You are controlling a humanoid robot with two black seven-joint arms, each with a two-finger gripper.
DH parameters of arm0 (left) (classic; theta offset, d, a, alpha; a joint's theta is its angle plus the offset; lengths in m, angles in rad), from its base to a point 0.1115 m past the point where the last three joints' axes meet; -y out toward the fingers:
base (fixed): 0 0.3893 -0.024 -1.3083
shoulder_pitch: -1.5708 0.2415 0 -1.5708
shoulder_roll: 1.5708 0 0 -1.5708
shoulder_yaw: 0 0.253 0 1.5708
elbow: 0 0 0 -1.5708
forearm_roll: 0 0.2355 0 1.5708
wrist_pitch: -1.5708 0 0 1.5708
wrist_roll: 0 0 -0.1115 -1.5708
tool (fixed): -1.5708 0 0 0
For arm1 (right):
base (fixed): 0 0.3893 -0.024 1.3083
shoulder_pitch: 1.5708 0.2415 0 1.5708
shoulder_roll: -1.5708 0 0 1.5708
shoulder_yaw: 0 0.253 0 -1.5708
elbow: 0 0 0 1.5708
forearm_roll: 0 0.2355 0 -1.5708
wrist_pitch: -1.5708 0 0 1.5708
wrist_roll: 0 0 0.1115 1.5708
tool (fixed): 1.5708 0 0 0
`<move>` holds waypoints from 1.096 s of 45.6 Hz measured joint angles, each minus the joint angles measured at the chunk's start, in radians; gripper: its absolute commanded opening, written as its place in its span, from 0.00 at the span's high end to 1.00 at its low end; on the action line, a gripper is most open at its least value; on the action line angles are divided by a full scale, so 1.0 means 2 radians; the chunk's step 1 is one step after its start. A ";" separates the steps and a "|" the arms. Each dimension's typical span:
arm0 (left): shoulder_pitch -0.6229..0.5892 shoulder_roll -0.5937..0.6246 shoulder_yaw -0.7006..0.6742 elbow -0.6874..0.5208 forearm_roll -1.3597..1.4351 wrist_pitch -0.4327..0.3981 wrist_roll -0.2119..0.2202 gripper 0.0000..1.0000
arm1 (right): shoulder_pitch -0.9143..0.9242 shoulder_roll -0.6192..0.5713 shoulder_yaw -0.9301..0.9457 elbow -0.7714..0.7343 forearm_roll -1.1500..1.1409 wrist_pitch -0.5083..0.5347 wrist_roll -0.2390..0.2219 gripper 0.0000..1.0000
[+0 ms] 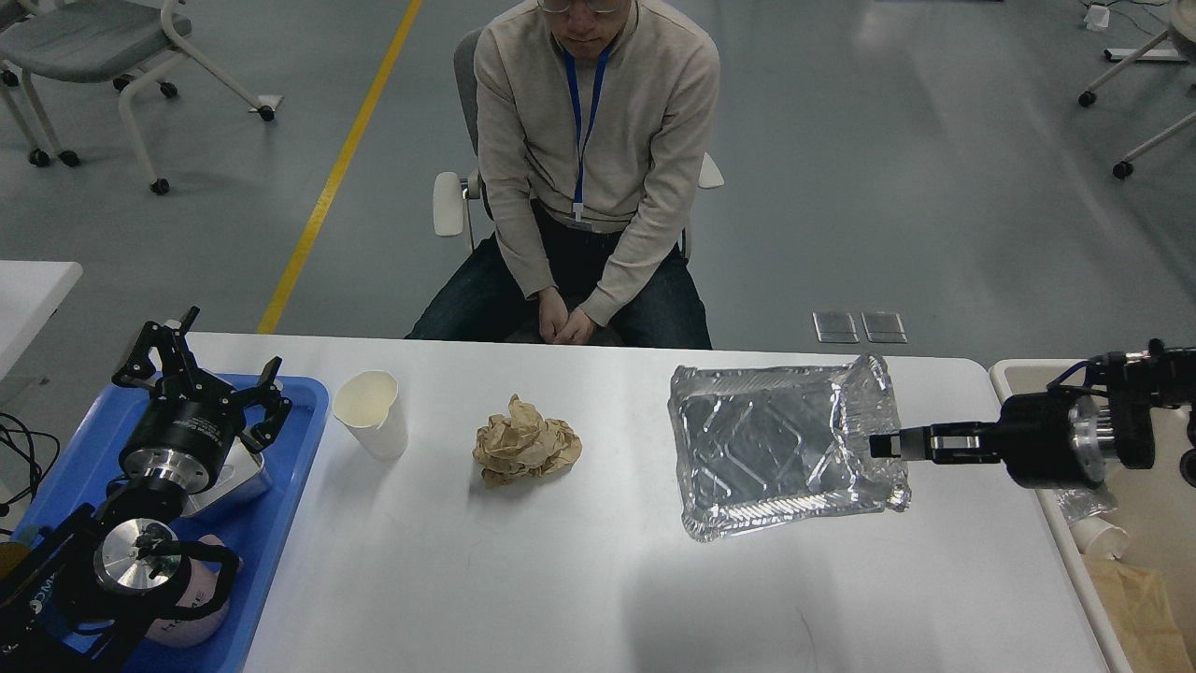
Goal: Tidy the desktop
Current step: 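Move the foil tray toward the table center with the right gripper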
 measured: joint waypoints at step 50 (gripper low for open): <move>0.011 0.030 0.002 -0.004 0.054 -0.006 0.002 0.03 | 0.114 0.221 -0.261 -0.168 0.245 -0.032 -0.014 1.00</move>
